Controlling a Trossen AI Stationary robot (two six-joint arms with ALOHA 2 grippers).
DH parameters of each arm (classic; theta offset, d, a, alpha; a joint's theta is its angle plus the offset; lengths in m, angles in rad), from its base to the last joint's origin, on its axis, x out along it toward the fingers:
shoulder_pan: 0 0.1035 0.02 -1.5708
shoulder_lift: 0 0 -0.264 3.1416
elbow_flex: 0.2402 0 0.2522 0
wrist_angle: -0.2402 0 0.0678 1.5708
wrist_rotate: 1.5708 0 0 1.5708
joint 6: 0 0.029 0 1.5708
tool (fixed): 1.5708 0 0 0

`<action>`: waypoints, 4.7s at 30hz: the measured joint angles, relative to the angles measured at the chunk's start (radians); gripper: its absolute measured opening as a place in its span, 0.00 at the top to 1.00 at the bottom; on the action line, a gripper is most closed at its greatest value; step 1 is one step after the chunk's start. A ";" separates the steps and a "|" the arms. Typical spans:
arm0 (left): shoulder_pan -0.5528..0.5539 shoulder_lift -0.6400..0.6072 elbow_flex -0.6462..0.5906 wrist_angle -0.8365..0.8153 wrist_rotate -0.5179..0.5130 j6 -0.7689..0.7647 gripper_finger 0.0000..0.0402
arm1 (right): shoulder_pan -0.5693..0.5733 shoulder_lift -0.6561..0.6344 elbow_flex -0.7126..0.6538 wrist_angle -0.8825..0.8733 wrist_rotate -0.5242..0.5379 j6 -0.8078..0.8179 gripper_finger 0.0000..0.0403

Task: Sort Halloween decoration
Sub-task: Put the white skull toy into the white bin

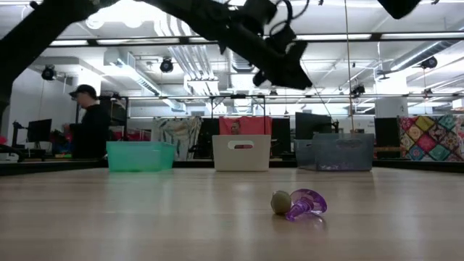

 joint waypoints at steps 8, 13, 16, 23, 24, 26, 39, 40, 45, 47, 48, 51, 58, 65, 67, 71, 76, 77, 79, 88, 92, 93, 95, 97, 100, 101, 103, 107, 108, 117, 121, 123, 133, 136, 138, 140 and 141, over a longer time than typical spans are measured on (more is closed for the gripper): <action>-0.071 -0.216 -0.250 0.067 0.002 0.012 0.75 | 0.000 0.003 0.000 -0.075 -0.076 0.371 0.92; -0.129 -0.384 -0.478 0.206 0.001 0.004 0.76 | -0.005 0.010 0.000 -0.141 -0.108 0.562 0.92; -0.168 -0.474 -0.602 0.252 0.001 -0.007 0.76 | -0.020 0.012 0.000 -0.186 -0.143 0.638 0.92; -0.287 -0.643 -0.846 0.372 -0.077 -0.066 0.76 | -0.086 0.037 0.000 -0.311 -0.264 0.750 0.92; -0.306 -0.663 -0.873 0.380 -0.097 -0.068 0.76 | -0.097 0.048 0.000 -0.329 -0.283 0.765 0.92; -0.339 -0.693 -0.915 0.384 -0.142 -0.077 0.76 | -0.119 0.064 0.009 -0.372 -0.324 0.796 0.92; -0.460 -0.803 -1.005 0.394 -0.317 -0.088 0.76 | -0.163 0.210 0.027 -0.663 -0.732 1.020 0.92; -0.462 -0.802 -1.006 0.389 -0.317 -0.090 0.76 | -0.161 0.226 0.027 -0.677 -0.751 1.026 0.92; -0.462 -0.794 -1.006 0.387 -0.319 -0.094 0.76 | -0.157 0.279 0.027 -0.678 -0.756 1.011 0.92; -0.462 -0.790 -1.006 0.390 -0.322 -0.094 0.76 | -0.157 0.297 0.027 -0.678 -0.755 1.003 0.91; -0.462 -0.790 -1.006 0.388 -0.322 -0.094 0.76 | -0.157 0.304 0.027 -0.677 -0.751 1.003 0.90; -0.462 -0.787 -1.006 0.388 -0.322 -0.094 0.76 | -0.157 0.322 0.027 -0.676 -0.751 1.003 0.86; -0.462 -0.786 -1.006 0.380 -0.323 -0.094 0.76 | -0.157 0.330 0.026 -0.675 -0.744 1.003 0.68; -0.462 -0.777 -1.006 0.380 -0.323 -0.094 0.76 | -0.157 0.379 0.024 -0.670 -0.743 1.018 0.58; -0.462 -0.772 -1.006 0.381 -0.323 -0.094 0.76 | -0.157 0.399 0.024 -0.662 -0.752 1.018 0.58; -0.462 -0.763 -1.006 0.380 -0.324 -0.094 0.76 | -0.157 0.434 0.024 -0.629 -0.764 1.014 0.59; -0.462 -0.759 -1.006 0.381 -0.324 -0.094 0.76 | -0.157 0.453 0.027 -0.610 -0.775 0.988 0.65; -0.462 -0.759 -1.006 0.381 -0.324 -0.094 0.76 | -0.157 0.453 0.027 -0.607 -0.775 0.987 0.66; -0.462 -0.759 -1.006 0.381 -0.324 -0.094 0.76 | -0.157 0.451 0.027 -0.603 -0.771 0.987 0.69; -0.462 -0.759 -1.006 0.382 -0.325 -0.094 0.76 | -0.157 0.451 0.026 -0.595 -0.755 0.983 0.88; -0.462 -0.759 -1.006 0.382 -0.325 -0.094 0.76 | -0.157 0.451 0.026 -0.595 -0.751 0.977 0.92; -0.462 -0.759 -1.006 0.382 -0.325 -0.094 0.76 | -0.157 0.451 0.026 -0.594 -0.749 0.976 0.93; -0.462 -0.759 -1.006 0.382 -0.325 -0.094 0.76 | -0.156 0.451 0.026 -0.594 -0.742 0.974 0.93; -0.462 -0.759 -1.006 0.383 -0.325 -0.094 0.76 | -0.156 0.448 0.028 -0.596 -0.734 0.963 0.93; -0.462 -0.759 -1.006 0.394 -0.325 -0.094 0.76 | -0.156 0.436 0.035 -0.601 -0.718 0.945 0.93; -0.462 -0.759 -1.006 0.398 -0.325 -0.094 0.76 | -0.156 0.431 0.037 -0.606 -0.702 0.940 0.93; -0.462 -0.759 -1.006 0.400 -0.325 -0.096 0.76 | -0.157 0.414 0.044 -0.607 -0.672 0.924 0.93; -0.463 -0.759 -1.006 0.419 -0.325 -0.097 0.76 | -0.159 0.380 0.065 -0.606 -0.613 0.886 0.93; -0.463 -0.759 -1.006 0.425 -0.324 -0.098 0.76 | -0.160 0.374 0.074 -0.605 -0.594 0.872 0.93; -0.489 -0.765 -1.006 0.463 -0.323 -0.094 0.76 | -0.263 0.333 0.189 -0.593 -0.381 0.604 0.93; -0.509 -0.776 -1.006 0.466 -0.322 -0.094 0.76 | -0.376 0.333 0.238 -0.543 -0.320 0.399 0.93; -0.521 -0.784 -1.006 0.465 -0.322 -0.093 0.76 | -0.445 0.333 0.257 -0.491 -0.312 0.277 0.93; -0.580 -0.846 -1.006 0.417 -0.322 -0.090 0.76 | -0.864 0.350 0.327 -0.099 -0.359 -0.241 0.93; -0.588 -0.862 -1.005 0.400 -0.322 -0.092 0.76 | -0.984 0.385 0.335 0.040 -0.410 -0.333 0.93; -0.589 -0.873 -1.005 0.403 -0.322 -0.092 0.76 | -1.050 0.413 0.335 0.129 -0.411 -0.400 0.93; -0.589 -0.884 -1.005 0.404 -0.323 -0.092 0.76 | -1.110 0.449 0.336 0.215 -0.411 -0.465 0.93; -0.589 -0.889 -1.005 0.404 -0.323 -0.091 0.76 | -1.140 0.469 0.336 0.246 -0.411 -0.486 0.93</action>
